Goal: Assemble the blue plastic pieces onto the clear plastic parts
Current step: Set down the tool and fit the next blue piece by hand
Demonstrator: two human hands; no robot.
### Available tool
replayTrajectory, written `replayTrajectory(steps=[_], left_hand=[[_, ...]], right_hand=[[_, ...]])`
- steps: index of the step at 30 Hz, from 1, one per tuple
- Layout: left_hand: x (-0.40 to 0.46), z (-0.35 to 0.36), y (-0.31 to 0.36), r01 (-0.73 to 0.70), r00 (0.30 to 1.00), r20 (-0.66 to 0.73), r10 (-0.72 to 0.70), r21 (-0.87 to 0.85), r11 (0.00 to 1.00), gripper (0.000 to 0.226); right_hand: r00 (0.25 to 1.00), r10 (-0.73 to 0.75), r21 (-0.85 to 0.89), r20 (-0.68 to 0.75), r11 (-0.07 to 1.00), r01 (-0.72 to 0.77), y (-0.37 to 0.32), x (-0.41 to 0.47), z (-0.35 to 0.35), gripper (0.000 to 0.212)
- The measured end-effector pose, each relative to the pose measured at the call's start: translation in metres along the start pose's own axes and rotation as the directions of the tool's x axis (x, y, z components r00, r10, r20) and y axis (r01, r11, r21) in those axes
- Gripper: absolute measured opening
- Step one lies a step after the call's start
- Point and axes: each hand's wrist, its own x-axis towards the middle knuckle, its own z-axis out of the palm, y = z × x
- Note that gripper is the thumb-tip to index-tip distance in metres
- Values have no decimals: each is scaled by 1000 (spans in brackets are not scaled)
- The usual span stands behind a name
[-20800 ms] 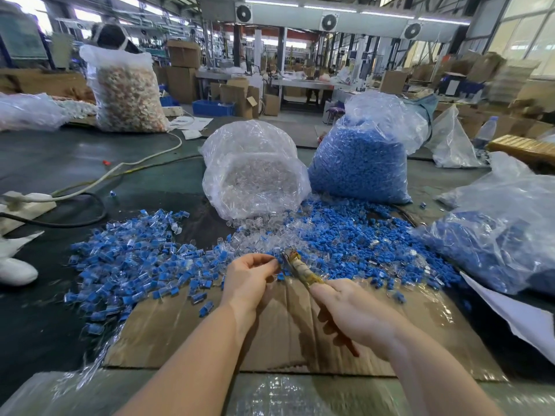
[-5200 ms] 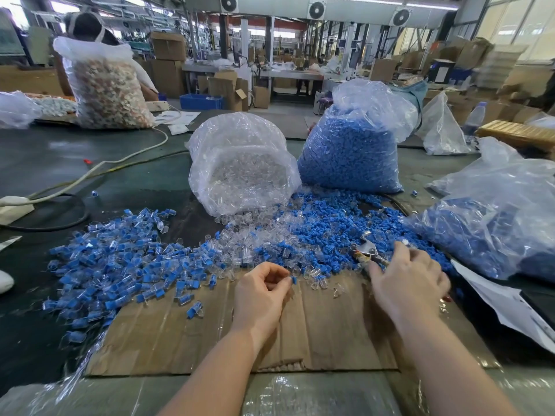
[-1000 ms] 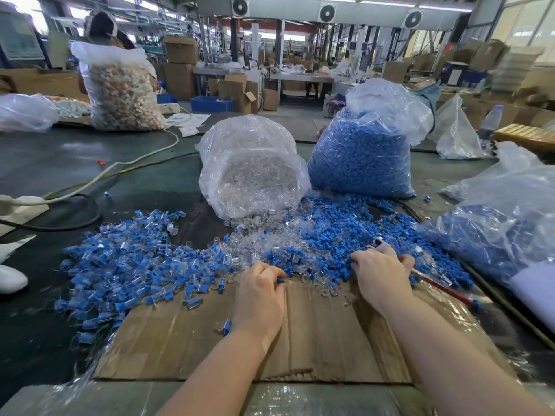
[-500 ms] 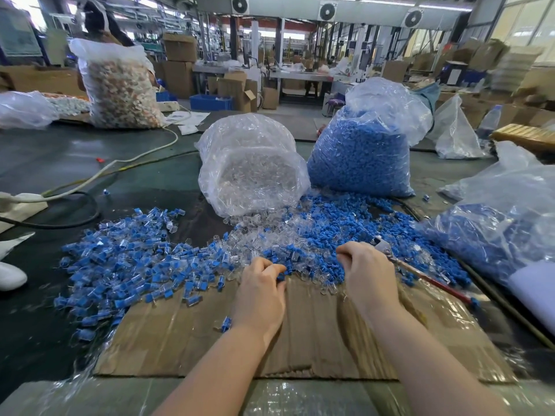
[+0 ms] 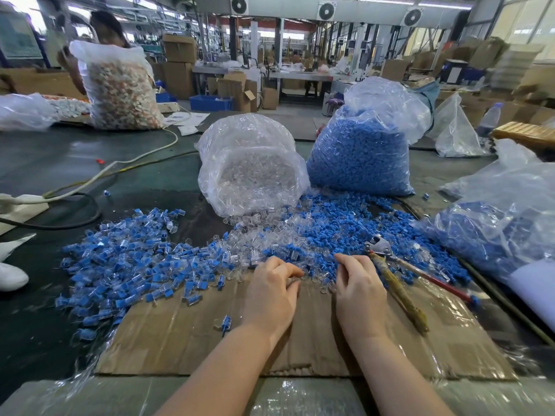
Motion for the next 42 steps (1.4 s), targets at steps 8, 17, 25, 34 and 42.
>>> replayTrajectory(steps=[8,17,25,34,42], left_hand=[[5,22,25,-49,972,231,46,10,999,25],[4,7,11,195,980,89,-179,-227,954,14],[-1,0,0,224,975,64,-214,-251,942,14],[-5,0,0,228,973,36,-230,-341,912,15],[-5,-3,-1,246,964,9,-264,-400,883,22]], right_hand=[[997,-17,44,-69,999,20,3,-3,-3,18],[997,-73,73,-36,994,75,3,-5,-5,14],[990,-141,75,-8,987,141,-2,-8,-8,13],[979,-202,61,-16,977,202,-4,-10,-8,11],[974,-228,72,14,971,226,-3,-11,-4,2]])
